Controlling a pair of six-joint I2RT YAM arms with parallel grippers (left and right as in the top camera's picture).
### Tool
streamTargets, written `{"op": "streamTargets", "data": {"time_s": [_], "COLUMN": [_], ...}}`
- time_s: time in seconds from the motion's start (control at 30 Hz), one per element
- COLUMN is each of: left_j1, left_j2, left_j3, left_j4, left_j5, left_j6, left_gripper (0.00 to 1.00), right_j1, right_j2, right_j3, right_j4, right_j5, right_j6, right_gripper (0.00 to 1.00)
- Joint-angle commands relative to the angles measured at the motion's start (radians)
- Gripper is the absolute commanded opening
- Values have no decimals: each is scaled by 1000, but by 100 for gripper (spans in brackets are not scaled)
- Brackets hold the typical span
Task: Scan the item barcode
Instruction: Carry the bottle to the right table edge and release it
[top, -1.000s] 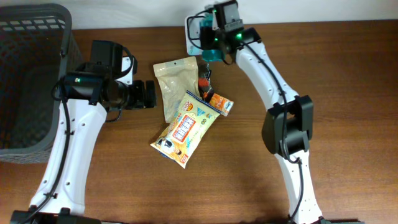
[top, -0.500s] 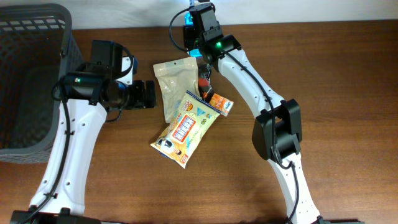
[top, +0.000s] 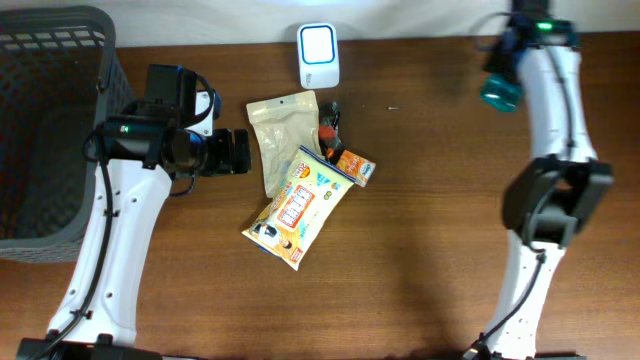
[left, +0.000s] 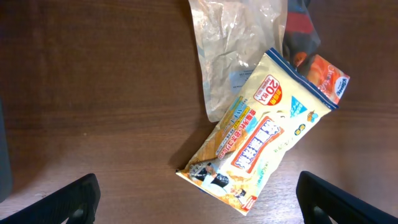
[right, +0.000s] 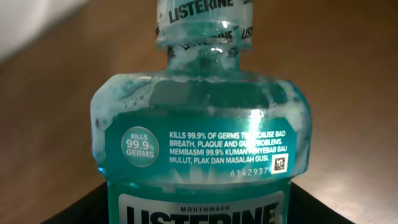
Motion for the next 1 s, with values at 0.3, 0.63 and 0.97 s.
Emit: {"op": "streamTargets", "data": {"time_s": [0.3, 0.63, 0.97], "left_j1": [-2, -2, -2], "left_j2": [2, 2, 2], "left_j3": [-4, -4, -4], "left_j4": [2, 2, 2], "left_j5": [-7, -7, -7], "left_j6": [13, 13, 13], "left_gripper": [99, 99, 99], "right_j1": [-518, -641, -641], "right_j2": [-29, -17, -27], "right_j3": [-43, -265, -369], "right_j4": [-95, 119, 206], "right_j5": [16, 16, 15], "right_j6": [12, 12, -15], "right_gripper": [68, 68, 90]}}
